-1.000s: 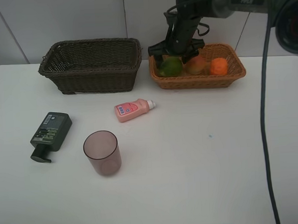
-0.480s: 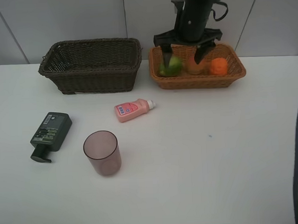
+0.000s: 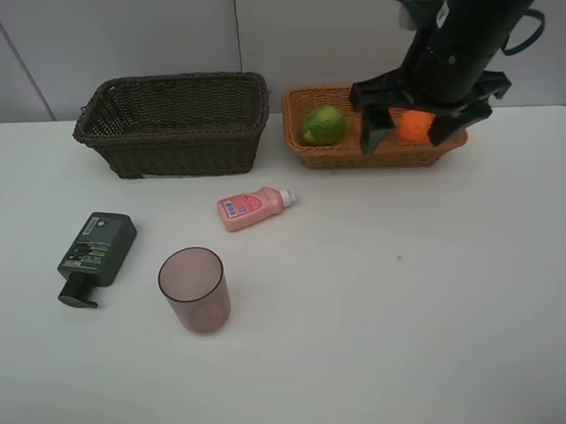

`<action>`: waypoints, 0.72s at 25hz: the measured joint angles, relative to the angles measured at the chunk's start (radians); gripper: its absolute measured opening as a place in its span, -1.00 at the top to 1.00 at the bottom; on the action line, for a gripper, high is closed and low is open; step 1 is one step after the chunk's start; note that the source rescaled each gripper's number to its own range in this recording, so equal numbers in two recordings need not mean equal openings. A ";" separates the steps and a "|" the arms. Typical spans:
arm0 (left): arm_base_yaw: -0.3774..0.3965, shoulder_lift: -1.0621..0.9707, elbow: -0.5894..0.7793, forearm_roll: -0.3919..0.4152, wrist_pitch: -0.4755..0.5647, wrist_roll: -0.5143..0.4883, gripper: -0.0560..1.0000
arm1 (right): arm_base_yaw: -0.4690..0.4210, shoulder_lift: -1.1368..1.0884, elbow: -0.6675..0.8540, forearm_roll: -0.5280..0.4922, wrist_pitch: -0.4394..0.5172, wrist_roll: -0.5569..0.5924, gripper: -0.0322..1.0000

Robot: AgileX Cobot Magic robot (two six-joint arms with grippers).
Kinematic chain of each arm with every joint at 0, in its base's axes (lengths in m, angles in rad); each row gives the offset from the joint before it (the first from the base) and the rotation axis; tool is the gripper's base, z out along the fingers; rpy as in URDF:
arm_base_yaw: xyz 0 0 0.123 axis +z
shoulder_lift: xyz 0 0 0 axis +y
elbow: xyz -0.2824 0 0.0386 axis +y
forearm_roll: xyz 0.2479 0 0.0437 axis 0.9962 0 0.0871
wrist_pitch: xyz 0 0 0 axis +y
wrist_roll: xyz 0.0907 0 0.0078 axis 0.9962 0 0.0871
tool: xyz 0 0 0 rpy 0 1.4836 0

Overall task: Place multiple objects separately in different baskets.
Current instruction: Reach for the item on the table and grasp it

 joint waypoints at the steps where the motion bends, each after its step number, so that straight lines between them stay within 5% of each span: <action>1: 0.000 0.000 0.000 0.000 0.000 0.000 -0.85 | -0.022 -0.044 0.031 0.000 0.001 0.000 -0.56; 10: 0.000 0.000 0.000 0.000 0.000 0.000 -0.85 | -0.240 -0.491 0.280 -0.005 0.051 0.000 -0.56; 18: 0.000 0.000 0.000 0.000 0.000 0.000 -0.85 | -0.250 -0.944 0.408 -0.010 0.110 0.000 -0.56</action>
